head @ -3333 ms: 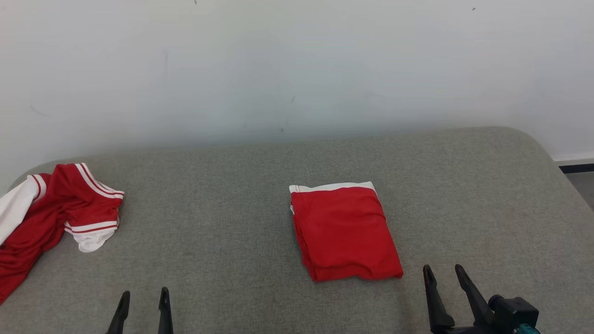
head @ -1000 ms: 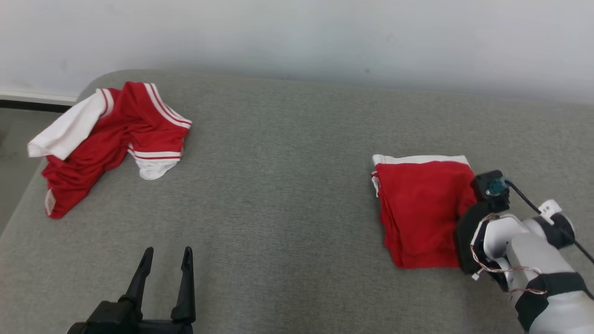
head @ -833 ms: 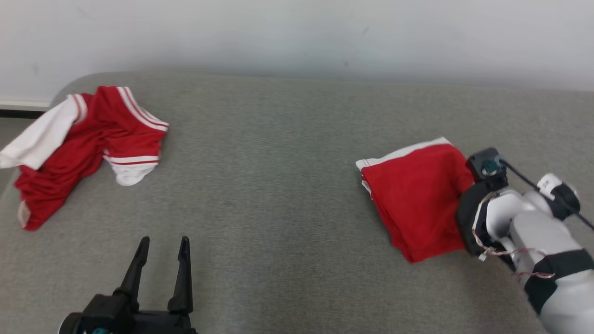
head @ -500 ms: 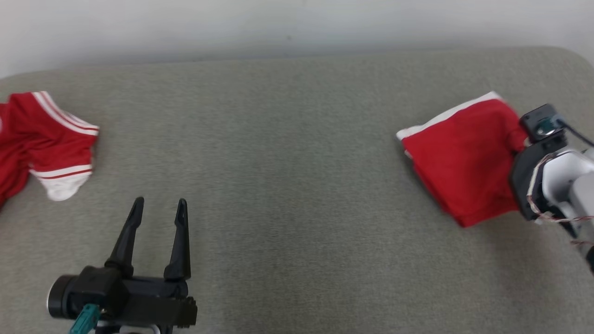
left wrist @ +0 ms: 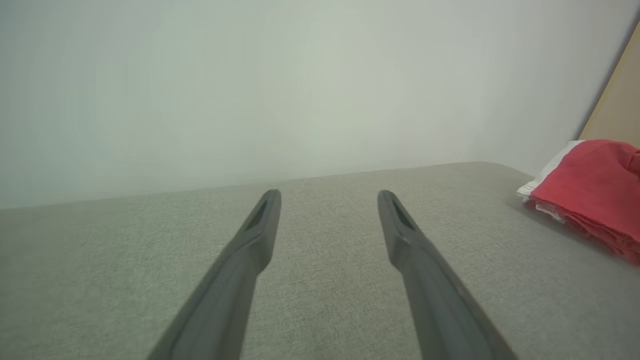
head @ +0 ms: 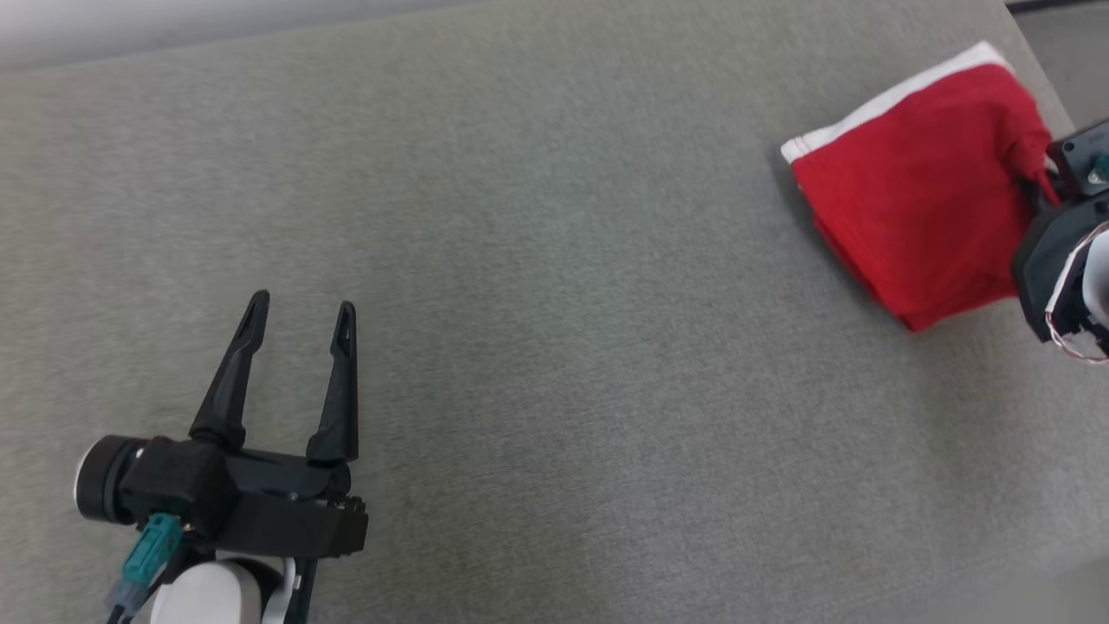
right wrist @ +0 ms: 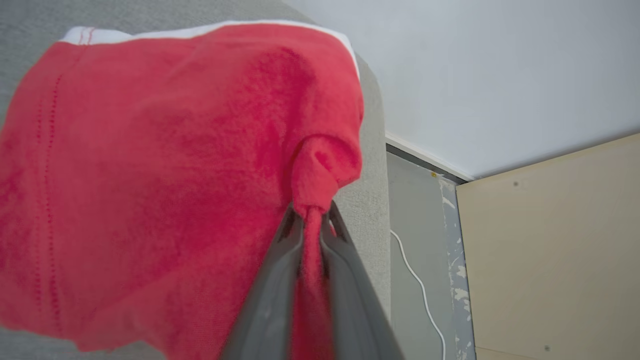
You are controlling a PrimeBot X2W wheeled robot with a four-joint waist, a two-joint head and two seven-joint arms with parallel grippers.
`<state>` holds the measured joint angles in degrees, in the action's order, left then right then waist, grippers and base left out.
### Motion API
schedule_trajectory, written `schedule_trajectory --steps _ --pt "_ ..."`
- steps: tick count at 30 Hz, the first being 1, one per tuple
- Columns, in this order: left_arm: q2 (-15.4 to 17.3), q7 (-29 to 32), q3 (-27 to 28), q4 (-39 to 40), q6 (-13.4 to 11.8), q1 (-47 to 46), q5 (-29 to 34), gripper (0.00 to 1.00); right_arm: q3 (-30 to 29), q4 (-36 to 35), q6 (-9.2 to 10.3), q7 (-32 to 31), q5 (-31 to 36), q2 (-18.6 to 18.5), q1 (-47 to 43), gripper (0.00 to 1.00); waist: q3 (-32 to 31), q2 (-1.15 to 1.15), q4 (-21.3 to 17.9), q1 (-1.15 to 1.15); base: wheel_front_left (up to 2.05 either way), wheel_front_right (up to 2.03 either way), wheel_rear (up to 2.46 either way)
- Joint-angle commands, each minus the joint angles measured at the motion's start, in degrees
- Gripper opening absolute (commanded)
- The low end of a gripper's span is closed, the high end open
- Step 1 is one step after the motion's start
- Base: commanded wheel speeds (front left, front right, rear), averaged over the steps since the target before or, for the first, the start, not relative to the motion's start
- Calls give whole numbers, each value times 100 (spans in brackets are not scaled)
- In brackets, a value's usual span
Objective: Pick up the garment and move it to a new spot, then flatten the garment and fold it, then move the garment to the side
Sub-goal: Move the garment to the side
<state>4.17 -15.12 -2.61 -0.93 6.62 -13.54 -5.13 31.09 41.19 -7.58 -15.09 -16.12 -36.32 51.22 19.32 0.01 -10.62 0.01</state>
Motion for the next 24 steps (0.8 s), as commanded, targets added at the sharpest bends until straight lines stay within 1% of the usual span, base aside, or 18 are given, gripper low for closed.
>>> schedule_trajectory --steps 1,6,9,13,15,21,22,23,24 --pt "42 -4 -14 17 32 -95 48 100 -45 -49 17 87 173 -38 79 0 326 -1 -316 -1 0 0 0" --pt "73 -4 -41 42 38 -170 53 100 -80 -128 17 131 714 -195 115 0 393 -1 -317 -1 0 0 0" --pt "95 -4 -34 39 50 -172 38 100 -60 -206 17 164 837 -199 29 0 407 -1 -299 -1 0 0 0" --pt "89 -4 -12 75 59 -144 67 100 -247 -253 17 156 934 -277 -42 0 402 -1 -257 -1 0 0 0" --pt "92 -4 19 90 64 -126 71 100 -380 -311 17 162 1091 -307 -105 0 389 -1 -245 -1 0 0 0" --pt "82 -4 50 77 69 -157 78 100 -569 -466 17 150 1239 -229 -252 0 376 -1 -234 -1 0 0 0" --pt "74 -4 47 68 70 -163 78 100 -605 -498 17 143 1262 -194 -291 27 366 -1 -225 -1 0 0 0" --pt "63 -4 38 56 71 -170 76 100 -680 -516 18 152 1277 -170 -326 69 354 -1 -209 -1 0 0 0" --pt "56 -5 30 45 72 -175 73 100 -757 -524 18 156 1316 -157 -356 100 339 -1 -191 -1 0 0 0"
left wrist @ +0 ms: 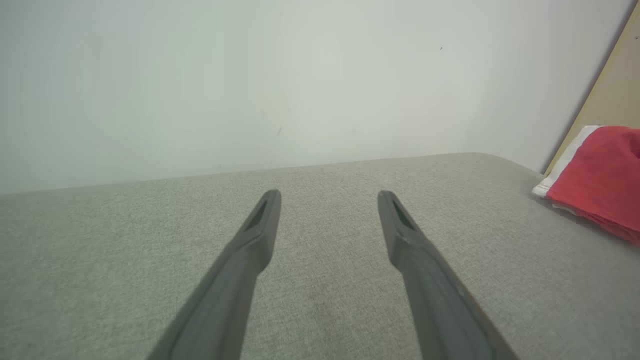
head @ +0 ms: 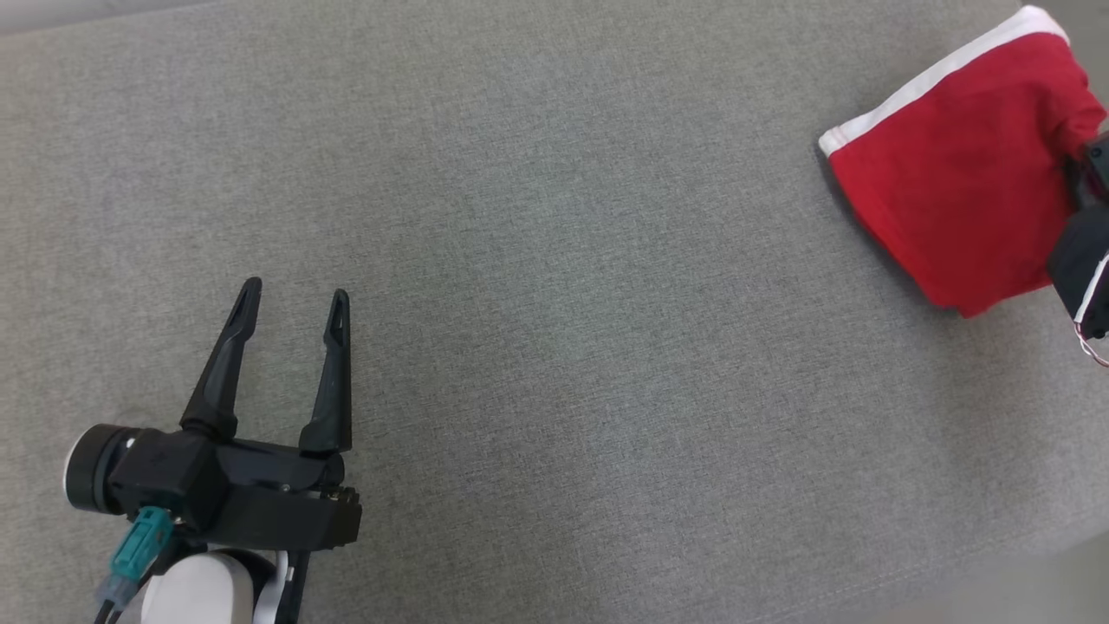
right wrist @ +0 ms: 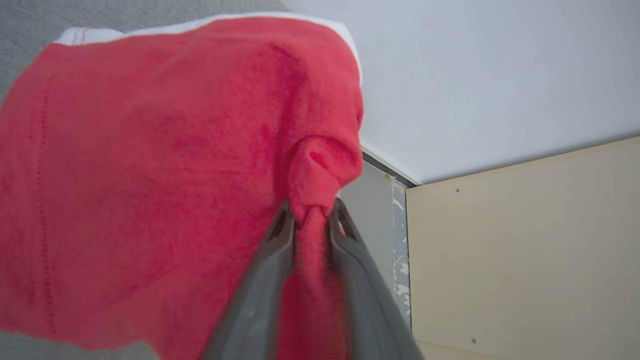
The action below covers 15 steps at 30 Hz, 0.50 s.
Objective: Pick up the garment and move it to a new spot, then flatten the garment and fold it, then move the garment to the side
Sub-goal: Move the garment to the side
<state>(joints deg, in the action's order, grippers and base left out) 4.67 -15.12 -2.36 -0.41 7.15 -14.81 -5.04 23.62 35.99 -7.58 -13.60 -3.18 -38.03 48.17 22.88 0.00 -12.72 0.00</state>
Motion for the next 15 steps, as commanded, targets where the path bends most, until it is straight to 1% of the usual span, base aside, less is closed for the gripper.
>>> schedule_trajectory --steps 1,7,12,15 --pt "-3 -4 -3 -14 21 -51 60 100 -62 -26 18 32 38 47 -95 100 -38 0 40 0 0 0 0" --pt "-56 -5 27 -57 9 71 20 100 -584 -69 18 125 29 303 -519 100 -296 0 249 0 0 0 0" --pt "-87 -4 128 -134 -33 292 -5 100 -923 -286 18 361 -117 655 -1047 100 -653 0 425 0 0 0 0" --pt "-100 -5 216 -199 -52 462 -20 100 -1109 -547 18 639 -274 1006 -1383 100 -887 0 501 0 0 0 0"
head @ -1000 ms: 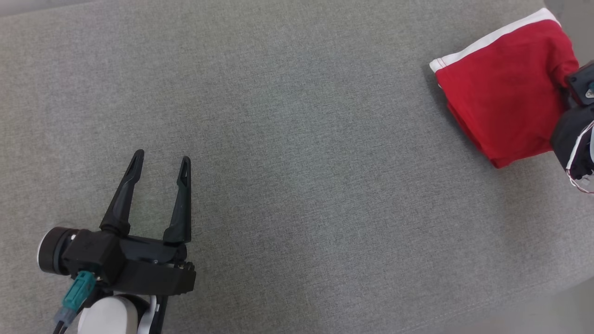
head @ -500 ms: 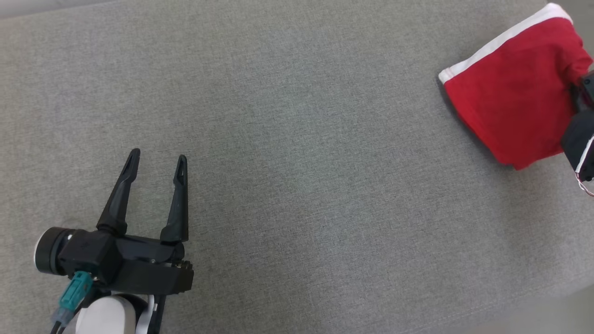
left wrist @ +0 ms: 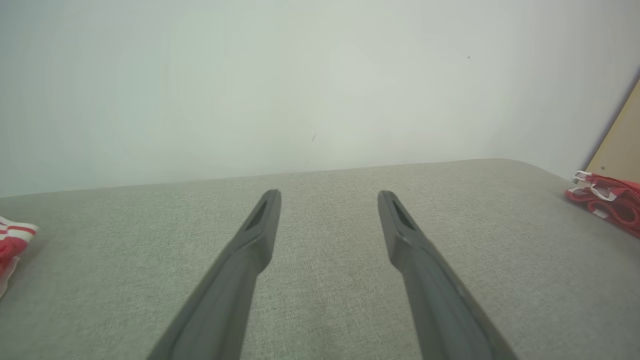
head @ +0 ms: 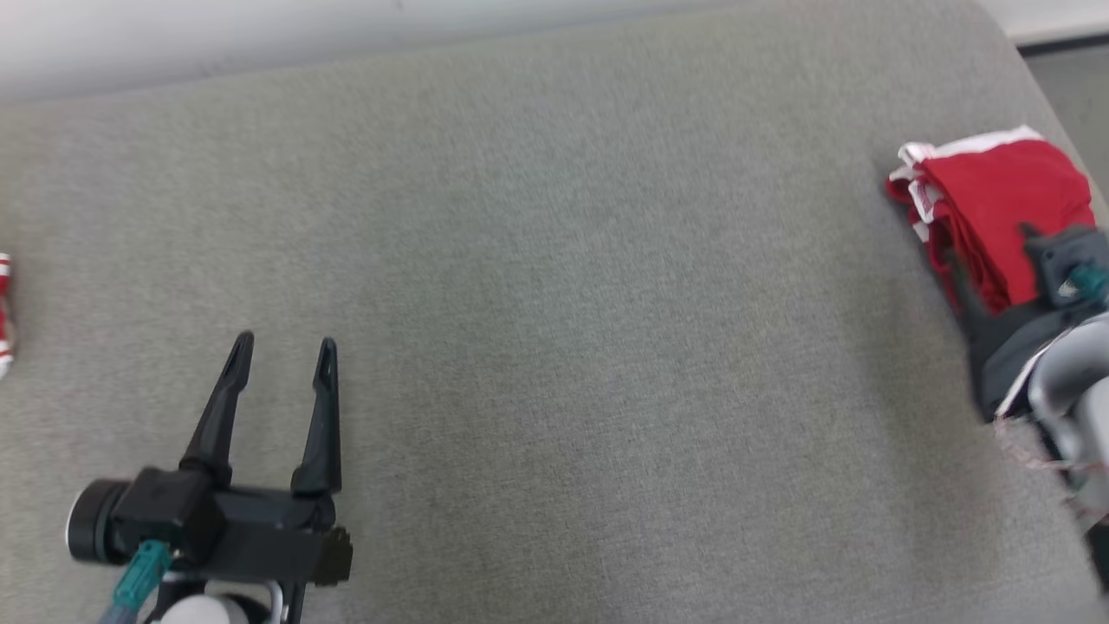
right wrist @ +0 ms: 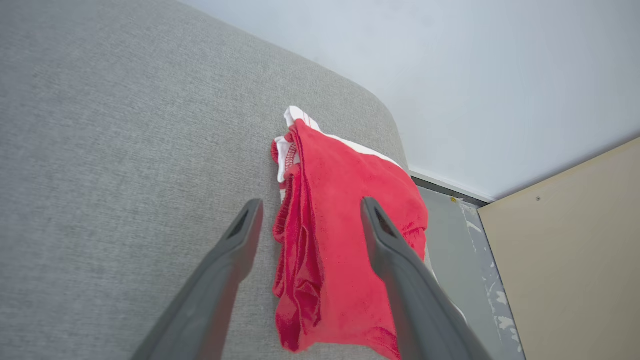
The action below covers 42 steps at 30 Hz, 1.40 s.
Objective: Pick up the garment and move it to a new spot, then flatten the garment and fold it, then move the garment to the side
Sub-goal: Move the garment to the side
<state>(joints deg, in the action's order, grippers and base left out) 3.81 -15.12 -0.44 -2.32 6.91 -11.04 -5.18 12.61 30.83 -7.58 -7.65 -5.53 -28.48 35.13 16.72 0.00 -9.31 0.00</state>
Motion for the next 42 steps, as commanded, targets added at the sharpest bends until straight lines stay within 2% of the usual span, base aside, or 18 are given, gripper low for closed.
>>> schedule_trajectory --steps 1,8,15,27,42 --pt "-19 -4 28 -36 -30 148 0 100 -54 -120 18 168 -69 143 -195 100 -353 0 186 0 0 0 0" --pt "-46 -4 177 -210 -53 508 -29 100 -462 -461 17 1188 -529 1060 -908 100 -920 0 294 0 0 0 0" --pt "-67 -4 338 -427 -125 937 -114 100 -418 -518 17 2004 -709 1611 -1678 100 -1547 0 453 0 0 0 0" --pt "-88 -4 432 -454 -291 1493 -112 100 -507 -968 17 2279 -647 2125 -2623 100 -1915 0 582 0 0 0 0" --pt "-92 -5 381 -604 -533 1582 -338 100 -527 -1152 17 2289 -532 2315 -2956 100 -1965 0 710 0 0 0 0"
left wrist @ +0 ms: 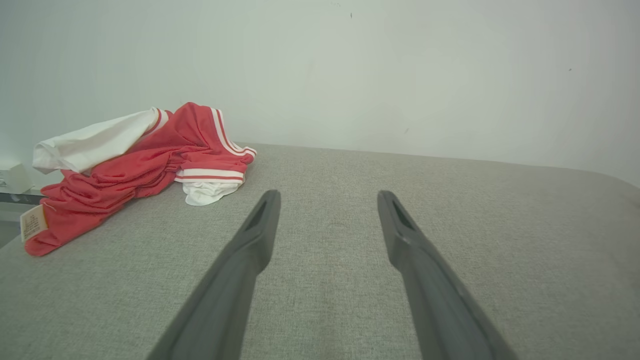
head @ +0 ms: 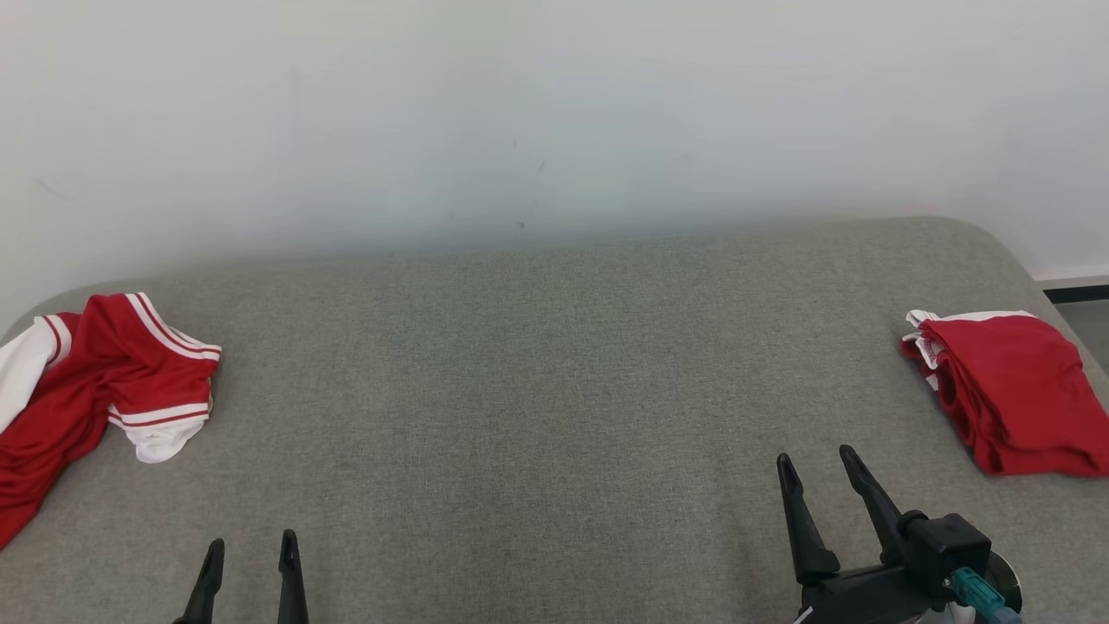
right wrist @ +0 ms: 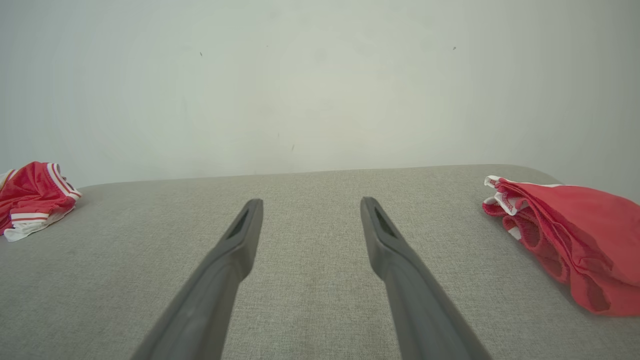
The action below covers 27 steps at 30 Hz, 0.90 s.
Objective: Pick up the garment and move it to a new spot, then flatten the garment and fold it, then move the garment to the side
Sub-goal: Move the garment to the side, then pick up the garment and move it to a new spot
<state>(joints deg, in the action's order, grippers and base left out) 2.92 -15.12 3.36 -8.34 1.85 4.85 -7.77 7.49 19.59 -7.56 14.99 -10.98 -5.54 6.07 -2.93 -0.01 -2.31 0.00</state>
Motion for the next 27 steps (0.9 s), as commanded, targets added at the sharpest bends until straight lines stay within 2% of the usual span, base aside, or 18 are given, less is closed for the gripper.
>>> schedule_trajectory --steps 1,18,27 --pt "-3 -5 -6 2 -26 -11 -80 100 -23 -42 16 24 20 27 -55 100 1 1 15 0 0 0 0" --pt "-3 -4 20 71 -46 -100 -20 100 -47 -206 16 16 54 129 -166 100 3 1 8 0 0 0 0" --pt "-2 -4 -42 75 -59 -154 -36 100 -99 -194 16 15 68 179 -267 100 8 1 180 0 0 0 0"
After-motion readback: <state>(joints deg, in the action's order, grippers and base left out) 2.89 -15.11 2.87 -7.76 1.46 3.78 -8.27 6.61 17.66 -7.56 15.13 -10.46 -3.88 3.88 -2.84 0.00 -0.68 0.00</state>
